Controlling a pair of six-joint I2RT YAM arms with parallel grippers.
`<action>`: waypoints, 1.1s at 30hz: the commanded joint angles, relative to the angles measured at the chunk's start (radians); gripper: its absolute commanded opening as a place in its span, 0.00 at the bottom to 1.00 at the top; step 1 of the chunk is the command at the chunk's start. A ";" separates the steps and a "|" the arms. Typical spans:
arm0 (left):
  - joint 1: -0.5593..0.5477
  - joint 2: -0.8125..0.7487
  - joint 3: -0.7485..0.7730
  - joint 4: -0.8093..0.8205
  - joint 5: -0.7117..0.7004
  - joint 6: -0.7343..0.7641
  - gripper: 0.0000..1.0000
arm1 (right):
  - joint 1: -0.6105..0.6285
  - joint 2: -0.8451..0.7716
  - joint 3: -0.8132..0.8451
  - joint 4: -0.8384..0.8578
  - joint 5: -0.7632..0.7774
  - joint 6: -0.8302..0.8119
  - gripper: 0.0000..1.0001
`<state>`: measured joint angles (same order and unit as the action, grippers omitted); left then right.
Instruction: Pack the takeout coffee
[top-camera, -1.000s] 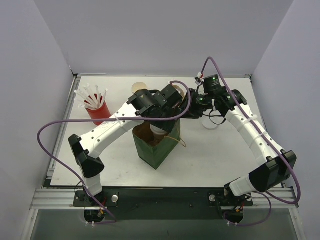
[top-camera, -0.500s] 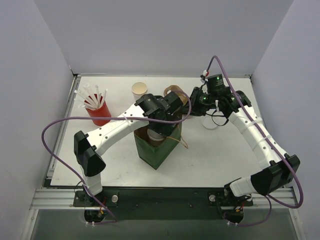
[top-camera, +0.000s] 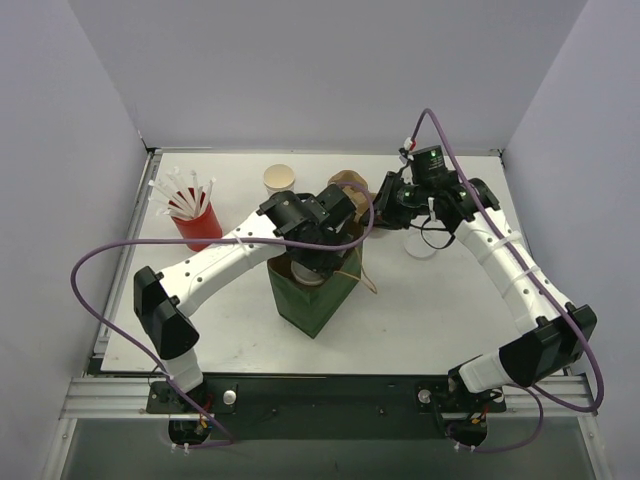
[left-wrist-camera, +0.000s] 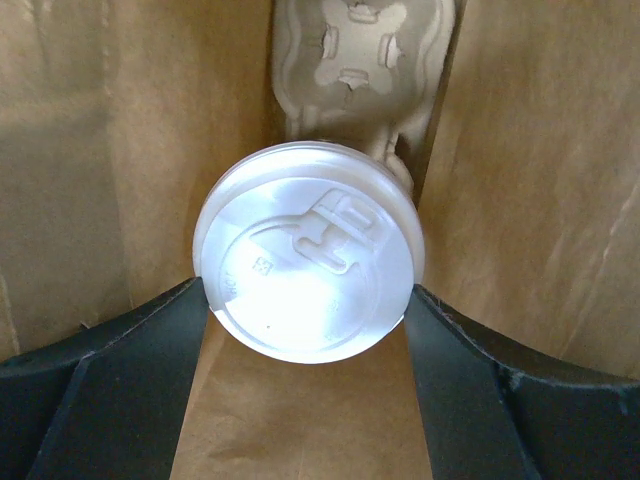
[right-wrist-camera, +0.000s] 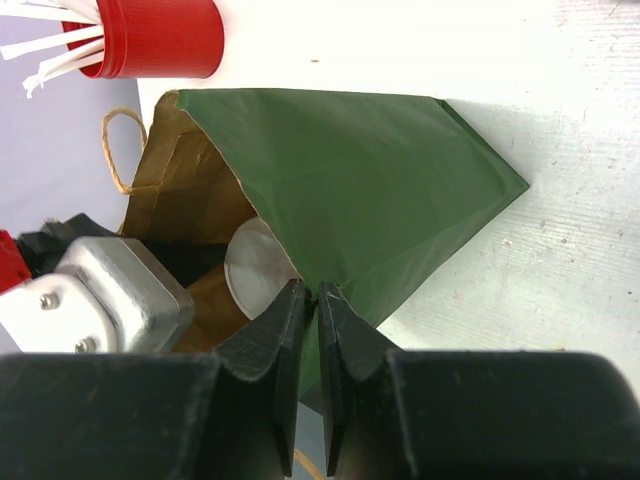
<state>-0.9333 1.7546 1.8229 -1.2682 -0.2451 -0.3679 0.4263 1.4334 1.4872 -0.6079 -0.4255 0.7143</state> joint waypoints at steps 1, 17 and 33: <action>0.007 -0.043 -0.030 0.027 0.032 0.023 0.35 | 0.015 0.016 0.047 0.020 0.031 -0.003 0.06; 0.007 0.013 -0.059 -0.010 0.035 0.040 0.34 | 0.020 0.004 0.058 0.020 0.100 0.014 0.00; 0.005 0.108 -0.063 -0.019 0.053 0.047 0.32 | 0.025 -0.002 0.030 0.020 0.097 0.017 0.00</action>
<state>-0.9329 1.8412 1.7618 -1.2709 -0.2043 -0.3305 0.4458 1.4494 1.5074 -0.6025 -0.3367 0.7250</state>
